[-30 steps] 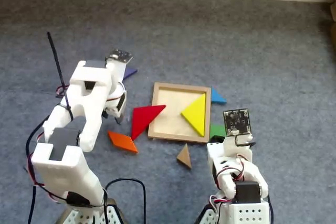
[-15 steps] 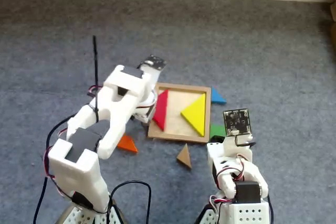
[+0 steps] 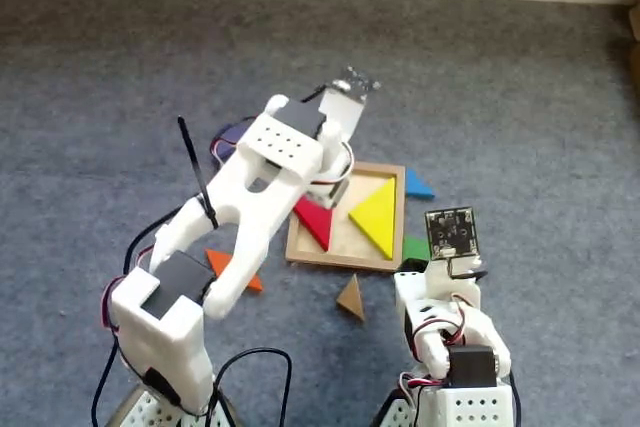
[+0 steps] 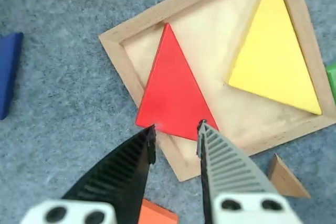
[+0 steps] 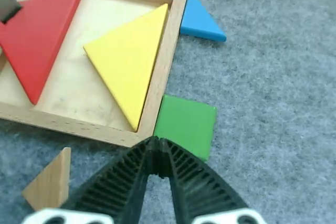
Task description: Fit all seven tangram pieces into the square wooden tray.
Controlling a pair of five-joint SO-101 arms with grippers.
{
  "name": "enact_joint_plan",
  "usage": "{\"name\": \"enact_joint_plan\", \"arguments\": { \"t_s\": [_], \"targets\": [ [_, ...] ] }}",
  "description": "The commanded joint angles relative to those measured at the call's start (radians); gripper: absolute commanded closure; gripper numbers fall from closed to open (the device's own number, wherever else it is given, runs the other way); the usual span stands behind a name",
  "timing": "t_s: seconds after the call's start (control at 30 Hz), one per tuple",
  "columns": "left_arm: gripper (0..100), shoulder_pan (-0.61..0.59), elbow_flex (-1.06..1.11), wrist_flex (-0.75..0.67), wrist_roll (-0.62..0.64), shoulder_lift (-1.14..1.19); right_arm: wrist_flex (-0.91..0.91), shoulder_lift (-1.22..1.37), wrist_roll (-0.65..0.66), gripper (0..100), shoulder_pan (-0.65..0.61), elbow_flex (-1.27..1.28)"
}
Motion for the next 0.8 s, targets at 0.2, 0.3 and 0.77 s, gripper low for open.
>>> {"name": "enact_joint_plan", "arguments": {
  "t_s": [0.2,0.3,0.77],
  "targets": [
    [86,-0.079,0.082,-0.215,0.012,-0.005,0.005,-0.01,0.011,97.5,0.012,0.094],
    [86,-0.101,0.114,-0.307,0.044,-0.007,0.005,-0.01,0.011,97.5,0.012,0.094],
    [86,-0.136,0.062,-0.417,0.025,0.14,0.005,-0.01,0.011,97.5,0.012,0.094]
  ]
}}
